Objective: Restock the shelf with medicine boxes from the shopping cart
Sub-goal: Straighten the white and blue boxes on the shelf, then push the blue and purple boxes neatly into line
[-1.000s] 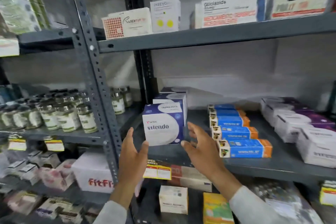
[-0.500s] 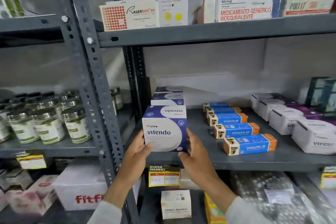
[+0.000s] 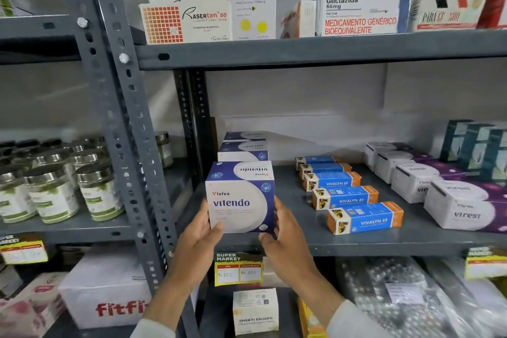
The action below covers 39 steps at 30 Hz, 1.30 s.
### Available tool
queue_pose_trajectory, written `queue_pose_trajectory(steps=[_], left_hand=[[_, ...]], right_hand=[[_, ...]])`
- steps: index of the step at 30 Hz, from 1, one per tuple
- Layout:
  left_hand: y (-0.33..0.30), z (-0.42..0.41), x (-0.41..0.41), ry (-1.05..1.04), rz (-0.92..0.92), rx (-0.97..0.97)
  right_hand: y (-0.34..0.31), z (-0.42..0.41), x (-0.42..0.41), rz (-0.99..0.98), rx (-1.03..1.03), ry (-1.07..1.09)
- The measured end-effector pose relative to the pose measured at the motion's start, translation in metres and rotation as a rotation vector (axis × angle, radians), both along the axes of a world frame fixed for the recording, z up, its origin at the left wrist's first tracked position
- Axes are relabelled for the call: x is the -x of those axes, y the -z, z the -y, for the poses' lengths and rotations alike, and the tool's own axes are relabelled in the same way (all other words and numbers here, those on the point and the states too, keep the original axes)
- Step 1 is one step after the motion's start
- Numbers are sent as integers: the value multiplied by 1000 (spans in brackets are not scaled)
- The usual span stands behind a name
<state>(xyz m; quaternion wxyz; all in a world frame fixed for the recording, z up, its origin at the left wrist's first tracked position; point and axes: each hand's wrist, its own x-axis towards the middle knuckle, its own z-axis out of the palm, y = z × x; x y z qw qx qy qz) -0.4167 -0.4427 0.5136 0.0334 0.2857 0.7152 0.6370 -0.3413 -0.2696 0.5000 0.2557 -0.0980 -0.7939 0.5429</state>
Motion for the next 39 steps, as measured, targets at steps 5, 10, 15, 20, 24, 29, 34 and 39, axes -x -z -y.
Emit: queue_pose_trajectory(steps=[5, 10, 15, 20, 24, 29, 34, 39], left_hand=[[7, -3, -1, -97, 61, -68], [11, -24, -47, -666, -150, -304], [14, -95, -84, -359, -522, 20], [29, -164, -75, -159, -675, 640], [42, -176, -68, -242, -694, 831], [49, -175, -66, -279, -704, 844], [49, -174, -70, -278, -667, 845], [50, -175, -69, -283, -656, 827]], right_hand=[[0, -7, -4, 7, -5, -44], [-19, -50, -46, -106, -147, -29], [-36, -147, -95, -257, -460, 235], [-27, -238, -116, -48, -627, 208], [-16, -262, -105, 137, -636, 23], [-10, -256, -97, 130, -644, 48], [-5, -244, -97, 77, -658, 58], [-5, -242, -97, 98, -656, 72]])
